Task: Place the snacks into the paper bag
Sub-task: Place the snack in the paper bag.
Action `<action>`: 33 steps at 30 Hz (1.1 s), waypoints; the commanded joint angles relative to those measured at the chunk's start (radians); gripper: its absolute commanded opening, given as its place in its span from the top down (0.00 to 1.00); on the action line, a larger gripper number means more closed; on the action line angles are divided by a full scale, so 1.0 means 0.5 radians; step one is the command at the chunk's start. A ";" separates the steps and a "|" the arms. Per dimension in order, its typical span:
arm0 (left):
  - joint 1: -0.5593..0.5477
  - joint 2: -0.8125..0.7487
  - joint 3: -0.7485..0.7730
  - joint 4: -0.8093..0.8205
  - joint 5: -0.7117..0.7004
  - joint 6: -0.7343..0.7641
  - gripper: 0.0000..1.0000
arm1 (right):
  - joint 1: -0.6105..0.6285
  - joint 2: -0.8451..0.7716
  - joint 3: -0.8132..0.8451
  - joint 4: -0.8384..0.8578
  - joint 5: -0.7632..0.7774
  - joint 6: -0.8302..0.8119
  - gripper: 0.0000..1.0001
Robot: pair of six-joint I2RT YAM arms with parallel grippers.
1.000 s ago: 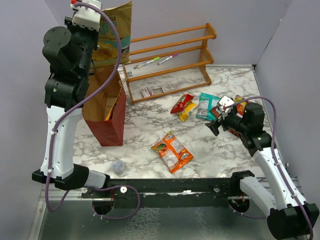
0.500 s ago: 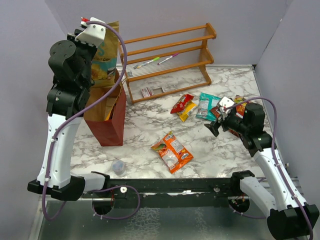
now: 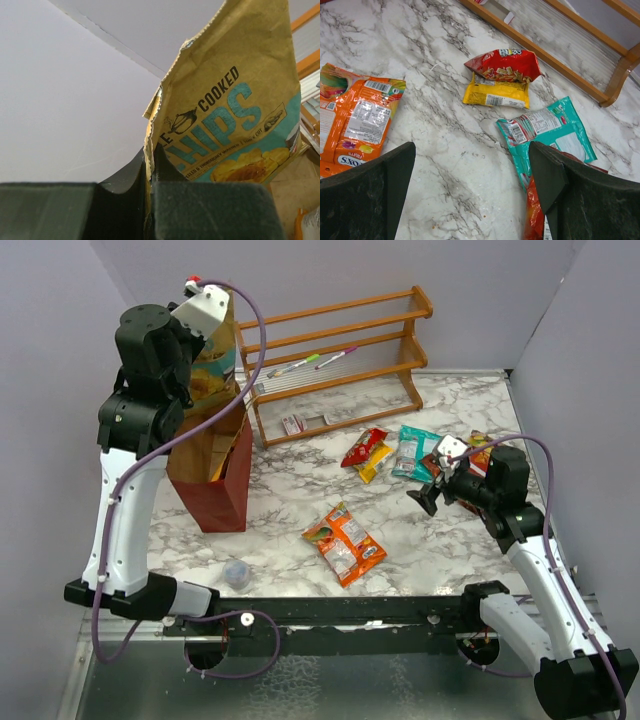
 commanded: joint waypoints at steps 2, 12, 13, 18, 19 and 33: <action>0.009 0.112 0.303 -0.333 0.039 -0.054 1.00 | -0.008 0.001 0.001 -0.031 -0.069 -0.026 0.05; 0.009 0.149 0.377 -0.559 0.111 -0.053 1.00 | -0.008 0.000 0.000 -0.034 -0.076 -0.032 0.05; 0.009 0.147 0.383 -0.577 0.137 -0.053 1.00 | -0.008 0.003 0.002 -0.037 -0.076 -0.034 0.05; 0.009 0.090 0.347 -0.616 0.421 -0.153 1.00 | -0.008 0.002 0.001 -0.038 -0.071 -0.037 0.05; 0.009 0.085 0.337 -0.623 0.473 -0.180 1.00 | -0.008 0.001 0.001 -0.035 -0.071 -0.036 0.05; 0.009 0.194 0.408 -0.760 0.526 -0.296 1.00 | -0.009 0.007 0.002 -0.047 -0.087 -0.047 0.05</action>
